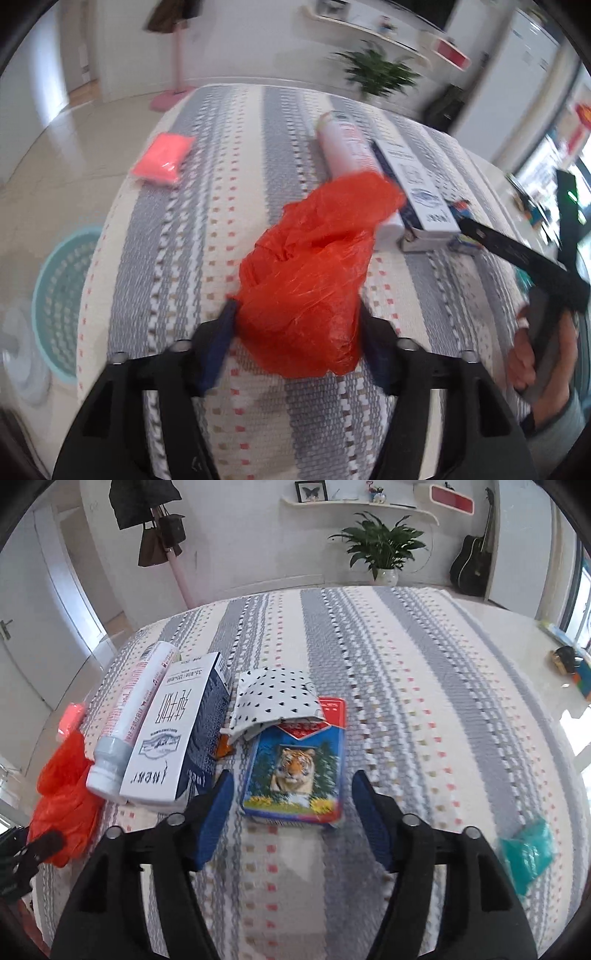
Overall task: Collect trash
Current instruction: 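Lift the red bag with the left tool while the right tool grasps the tiger card box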
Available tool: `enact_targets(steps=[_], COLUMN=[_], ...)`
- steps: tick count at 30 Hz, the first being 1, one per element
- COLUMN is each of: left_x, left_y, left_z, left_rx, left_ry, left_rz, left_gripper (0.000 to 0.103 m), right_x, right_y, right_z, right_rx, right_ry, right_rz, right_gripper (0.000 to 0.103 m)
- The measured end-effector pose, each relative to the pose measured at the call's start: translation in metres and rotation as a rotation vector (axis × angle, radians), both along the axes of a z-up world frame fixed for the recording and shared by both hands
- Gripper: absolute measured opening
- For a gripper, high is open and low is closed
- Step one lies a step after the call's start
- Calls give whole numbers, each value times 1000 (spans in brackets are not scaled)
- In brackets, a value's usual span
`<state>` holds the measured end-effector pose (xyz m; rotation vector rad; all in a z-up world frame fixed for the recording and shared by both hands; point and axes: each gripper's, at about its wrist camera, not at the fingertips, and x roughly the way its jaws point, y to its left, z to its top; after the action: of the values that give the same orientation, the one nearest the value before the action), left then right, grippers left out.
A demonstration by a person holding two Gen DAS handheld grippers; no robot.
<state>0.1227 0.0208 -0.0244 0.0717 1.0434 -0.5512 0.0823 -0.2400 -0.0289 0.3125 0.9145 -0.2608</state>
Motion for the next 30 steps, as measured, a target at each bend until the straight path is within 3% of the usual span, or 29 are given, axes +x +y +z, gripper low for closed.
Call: enact_targets(steps=[4, 9, 12, 14, 19, 24, 30], left_x=[10, 26, 29, 28, 20, 14, 9], left_y=[-8, -21, -26, -26, -12, 23, 66], left_z=[5, -5, -13, -14, -3, 21, 52], left_rx=[17, 12, 29, 19, -23, -126, -218], left_ry=[-28, 15, 25, 30, -3, -51, -118], left_rz=[-78, -77, -51, -44, -23, 51, 152], left_gripper=[74, 73, 59, 45, 38, 37, 36], right_x=[8, 11, 14, 15, -1, -37, -58], right_y=[1, -1, 5, 10, 10, 11, 41], right_z=[-5, -13, -14, -15, -11, 14, 67], right_rx=[-13, 27, -5, -38, -46, -80, -119], right_ry=[19, 40, 58, 76, 71, 19, -98], right_rz=[-11, -37, -34, -33, -41, -63, -28], right_gripper=[68, 68, 68, 62, 60, 60, 60])
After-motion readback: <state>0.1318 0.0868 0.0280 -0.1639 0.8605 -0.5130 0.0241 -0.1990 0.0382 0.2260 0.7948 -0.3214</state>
